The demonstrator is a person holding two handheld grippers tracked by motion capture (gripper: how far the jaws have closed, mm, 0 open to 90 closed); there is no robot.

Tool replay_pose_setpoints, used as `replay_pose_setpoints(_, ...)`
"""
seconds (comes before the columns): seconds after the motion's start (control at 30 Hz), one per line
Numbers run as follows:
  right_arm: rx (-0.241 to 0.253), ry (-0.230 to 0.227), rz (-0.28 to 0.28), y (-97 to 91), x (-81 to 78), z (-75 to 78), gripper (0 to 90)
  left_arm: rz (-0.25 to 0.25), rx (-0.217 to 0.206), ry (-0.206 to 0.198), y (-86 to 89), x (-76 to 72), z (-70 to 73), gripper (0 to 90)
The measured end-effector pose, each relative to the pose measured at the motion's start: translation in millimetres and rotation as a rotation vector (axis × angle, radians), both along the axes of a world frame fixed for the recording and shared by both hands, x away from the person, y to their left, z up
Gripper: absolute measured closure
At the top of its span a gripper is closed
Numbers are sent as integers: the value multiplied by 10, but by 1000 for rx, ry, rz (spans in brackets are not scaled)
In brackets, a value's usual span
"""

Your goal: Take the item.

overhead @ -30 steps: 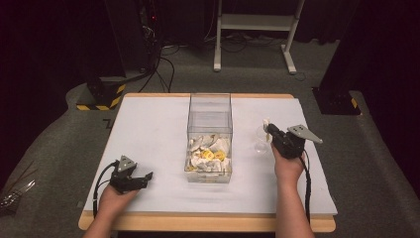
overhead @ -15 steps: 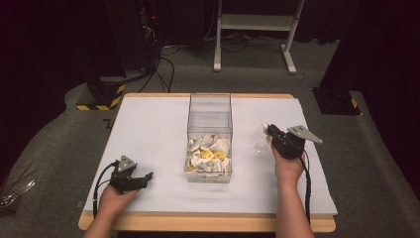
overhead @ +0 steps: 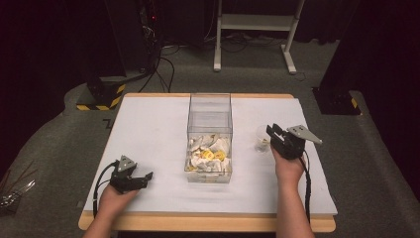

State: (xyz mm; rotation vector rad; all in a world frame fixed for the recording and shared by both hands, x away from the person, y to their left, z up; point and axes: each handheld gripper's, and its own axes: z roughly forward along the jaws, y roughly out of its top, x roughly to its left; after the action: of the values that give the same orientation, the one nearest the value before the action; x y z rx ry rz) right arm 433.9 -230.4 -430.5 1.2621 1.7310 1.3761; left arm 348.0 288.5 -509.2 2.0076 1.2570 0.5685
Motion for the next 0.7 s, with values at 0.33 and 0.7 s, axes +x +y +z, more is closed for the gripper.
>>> replay_pose_setpoints(0.33, -41, -14, -3, 60, -41, 23, 618, 1, 0, 2, 0, 0, 1, 228)
replay_pose_setpoints(0.7, -83, -14, -3, 140, -82, 41, 545, 0, 0, 3, 1, 1, 2, 228)
